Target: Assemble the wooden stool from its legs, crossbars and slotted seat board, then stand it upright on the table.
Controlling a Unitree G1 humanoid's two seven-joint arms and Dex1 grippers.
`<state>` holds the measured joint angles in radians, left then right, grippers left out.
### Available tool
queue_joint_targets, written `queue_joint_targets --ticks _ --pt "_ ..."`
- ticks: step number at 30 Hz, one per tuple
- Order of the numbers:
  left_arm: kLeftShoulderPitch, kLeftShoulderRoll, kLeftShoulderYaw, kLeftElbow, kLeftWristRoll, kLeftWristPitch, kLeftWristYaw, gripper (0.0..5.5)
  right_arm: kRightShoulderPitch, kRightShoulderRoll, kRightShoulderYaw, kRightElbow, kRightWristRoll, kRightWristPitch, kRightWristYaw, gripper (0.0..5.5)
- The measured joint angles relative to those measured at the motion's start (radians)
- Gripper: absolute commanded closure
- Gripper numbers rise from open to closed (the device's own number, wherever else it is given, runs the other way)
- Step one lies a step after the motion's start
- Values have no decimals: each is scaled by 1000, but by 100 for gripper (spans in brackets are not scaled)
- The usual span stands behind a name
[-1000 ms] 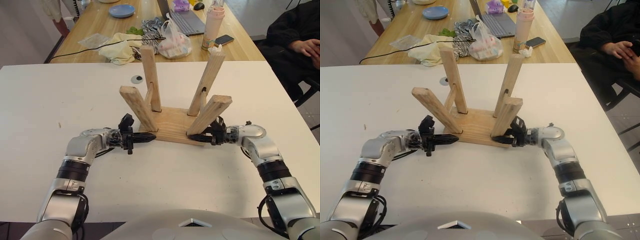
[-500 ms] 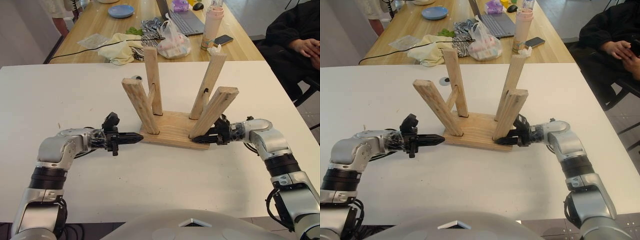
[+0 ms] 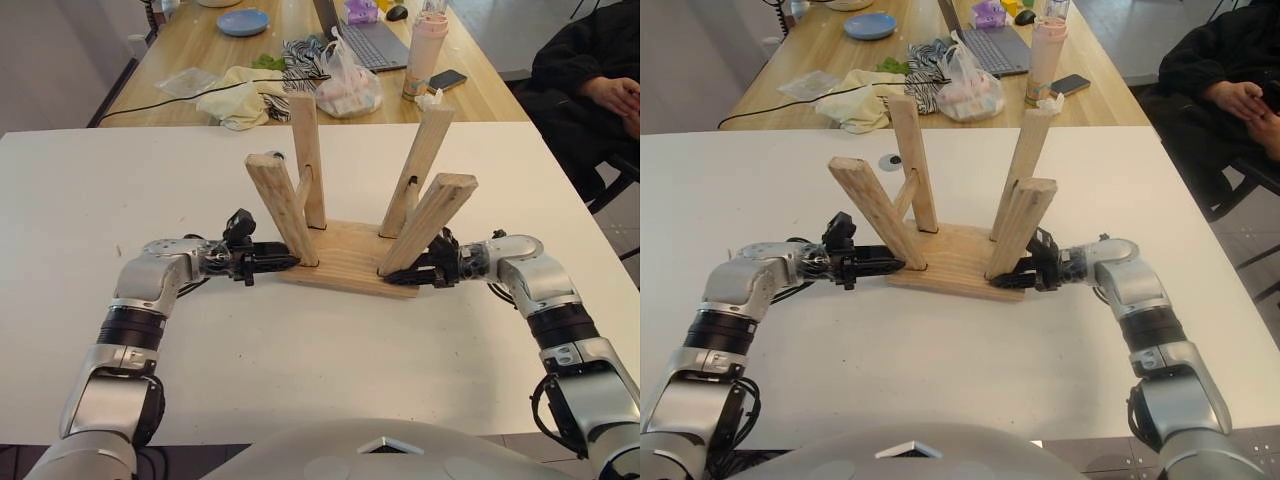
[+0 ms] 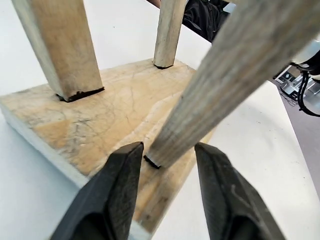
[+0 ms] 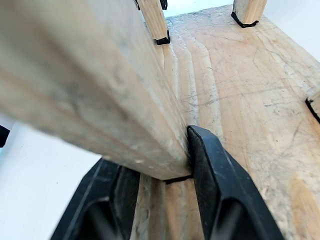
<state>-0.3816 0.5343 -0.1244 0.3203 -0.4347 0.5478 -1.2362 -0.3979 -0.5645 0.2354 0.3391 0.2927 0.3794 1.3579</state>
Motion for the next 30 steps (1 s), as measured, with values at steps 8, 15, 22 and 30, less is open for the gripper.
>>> queue_joint_targets --ticks 8,15,22,30 --pt "-68 -18 5 82 -2 59 -68 387 -21 -2 1 12 -7 -14 13 430" --pt "-51 138 -97 -69 -53 306 -226 388 -44 -13 36 -38 25 145 114 430" --pt "38 203 64 -313 -293 813 -102 406 -145 -94 100 -103 156 575 252 430" --pt "-154 86 197 -145 -281 977 156 356 -366 -22 101 170 249 1039 169 353"
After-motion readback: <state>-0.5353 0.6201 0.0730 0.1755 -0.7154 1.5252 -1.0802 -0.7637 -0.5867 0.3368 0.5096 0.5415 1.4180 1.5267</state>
